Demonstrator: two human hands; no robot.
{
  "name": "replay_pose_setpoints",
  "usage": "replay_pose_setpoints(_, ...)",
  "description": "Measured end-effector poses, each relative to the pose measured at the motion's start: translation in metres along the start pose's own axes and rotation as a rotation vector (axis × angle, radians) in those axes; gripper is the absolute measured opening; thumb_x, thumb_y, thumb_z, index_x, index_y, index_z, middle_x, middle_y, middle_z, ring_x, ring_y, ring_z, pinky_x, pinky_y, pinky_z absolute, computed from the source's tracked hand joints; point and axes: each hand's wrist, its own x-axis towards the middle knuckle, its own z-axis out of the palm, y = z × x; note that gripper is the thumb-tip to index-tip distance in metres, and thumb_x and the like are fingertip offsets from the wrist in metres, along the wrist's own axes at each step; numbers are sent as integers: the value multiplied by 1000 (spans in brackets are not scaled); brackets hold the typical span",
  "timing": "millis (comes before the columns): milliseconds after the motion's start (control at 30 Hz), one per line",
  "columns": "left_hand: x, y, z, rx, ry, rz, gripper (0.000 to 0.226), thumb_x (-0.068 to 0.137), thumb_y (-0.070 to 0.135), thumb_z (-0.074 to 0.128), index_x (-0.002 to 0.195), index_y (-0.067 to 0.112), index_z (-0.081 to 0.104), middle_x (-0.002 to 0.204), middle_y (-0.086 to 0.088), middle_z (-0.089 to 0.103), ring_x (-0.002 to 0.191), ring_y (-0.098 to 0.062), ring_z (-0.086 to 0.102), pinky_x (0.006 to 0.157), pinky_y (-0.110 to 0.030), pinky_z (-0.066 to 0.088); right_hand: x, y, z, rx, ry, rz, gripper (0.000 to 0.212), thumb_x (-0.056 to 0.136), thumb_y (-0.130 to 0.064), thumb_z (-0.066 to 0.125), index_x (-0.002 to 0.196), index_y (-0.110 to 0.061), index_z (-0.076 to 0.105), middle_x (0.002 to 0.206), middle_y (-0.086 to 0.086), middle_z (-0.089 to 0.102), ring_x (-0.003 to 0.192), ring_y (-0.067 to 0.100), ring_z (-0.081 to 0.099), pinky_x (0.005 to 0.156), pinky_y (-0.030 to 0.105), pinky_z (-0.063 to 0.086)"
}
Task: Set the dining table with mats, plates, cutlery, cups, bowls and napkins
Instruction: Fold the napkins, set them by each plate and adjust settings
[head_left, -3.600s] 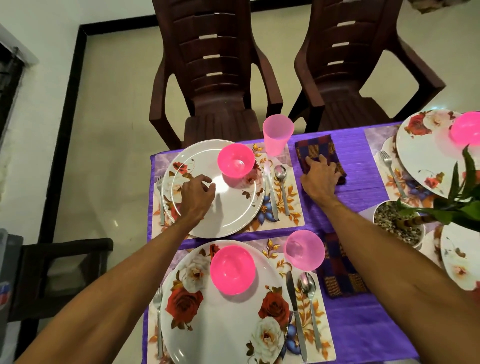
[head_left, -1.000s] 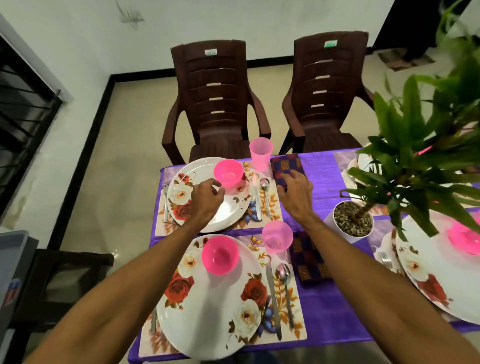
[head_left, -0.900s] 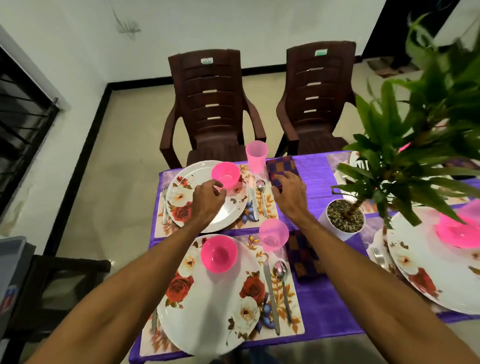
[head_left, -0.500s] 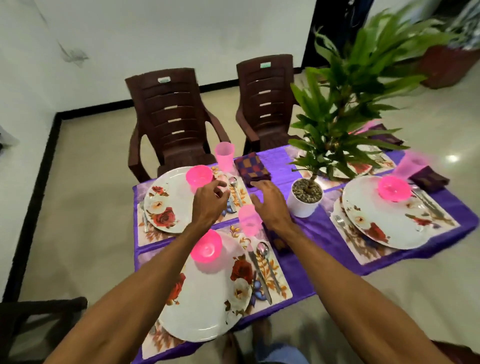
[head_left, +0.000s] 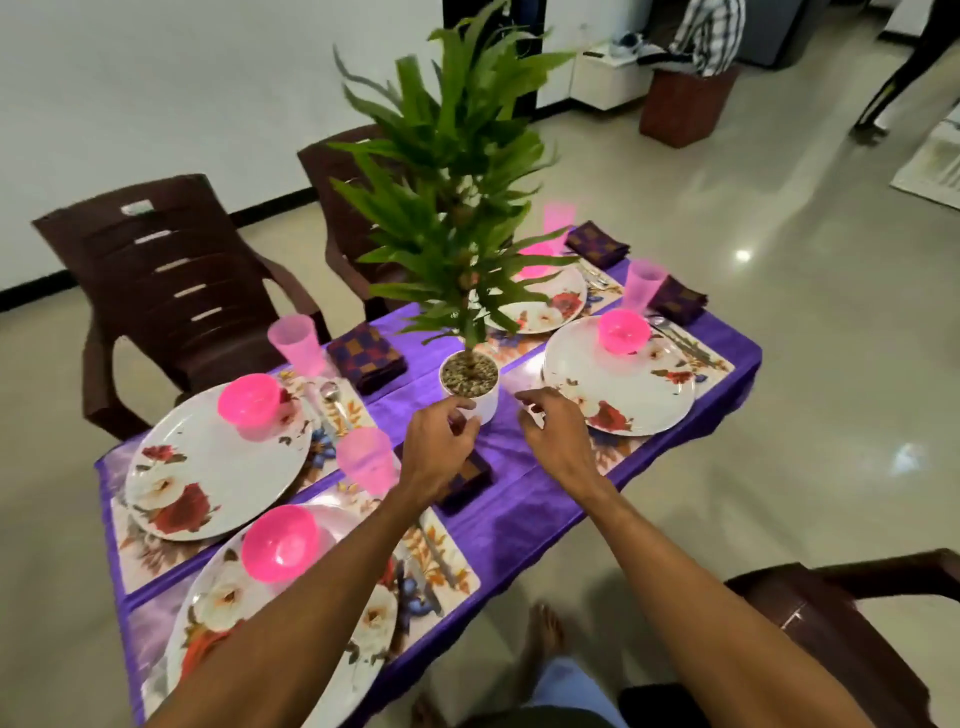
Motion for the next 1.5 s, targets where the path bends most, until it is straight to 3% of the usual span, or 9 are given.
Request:
replay_pose_setpoints(267,38,36,99,36,-83,-24,21,85,29,74,103,18,74,71,7,65,64,-12,61,66,-30,53,40,96,-52,7,20,99,27,94,-22,65,119,-15,70,119,4,70,102,22,67,91,37,53)
replay_pose_setpoints(400,50,45,134,40,-111,-98,19,85,27,75,101,18,74,74,5,69,63,-6,60,63,-13,45,53,135,-68,2,0,151,27,95,-24,65,120,-16,69,120,3,70,103,21,66,92,38,53)
replay_pose_setpoints(600,61,34,167,50,-152,-226,19,85,26,75,101,16,73,78,-2,72,71,-16,67,71,-34,56,72,171,-83,-38,-19,237,24,95,-24,65,118,-17,69,121,2,69,100,17,65,90,36,54)
replay_pose_setpoints(767,74,32,187,34,-129,-294,17,87,24,72,102,17,73,86,-4,74,79,-21,70,72,-34,57,96,194,-95,-92,-37,224,24,94,-19,67,117,-13,70,118,6,70,99,21,66,86,34,52)
replay_pose_setpoints(1033,89,23,224,53,-28,-459,15,84,21,72,99,18,73,75,3,70,69,-17,66,63,-26,48,150,244,-90,-40,-153,204,23,93,-18,65,115,-15,70,115,3,70,102,22,64,89,40,51)
replay_pose_setpoints(1200,112,44,268,56,137,-527,9,83,16,74,92,18,77,82,0,75,76,-19,70,69,-29,52,196,285,-98,20,-228,154,24,93,-14,63,115,-16,70,112,2,70,98,19,64,83,32,50)
replay_pose_setpoints(1367,114,77,302,68,222,-638,12,84,15,74,95,18,74,77,3,71,72,-16,65,73,-28,51,213,311,-119,79,-278,89,17,89,-9,60,99,-21,68,96,-3,69,87,19,64,73,36,53)
replay_pose_setpoints(1433,110,86,310,61,260,-677,12,83,13,75,94,16,75,81,0,73,72,-15,64,74,-28,51,217,322,-124,146,-281,125,21,88,-11,57,99,-28,65,91,-10,67,81,16,65,66,39,57)
replay_pose_setpoints(1500,104,88,316,65,317,-748,11,83,13,75,93,15,76,86,-3,74,77,-20,66,75,-29,51,220,329,-130,161,-282,167,20,91,-12,58,103,-27,65,94,-10,66,87,18,66,71,40,58)
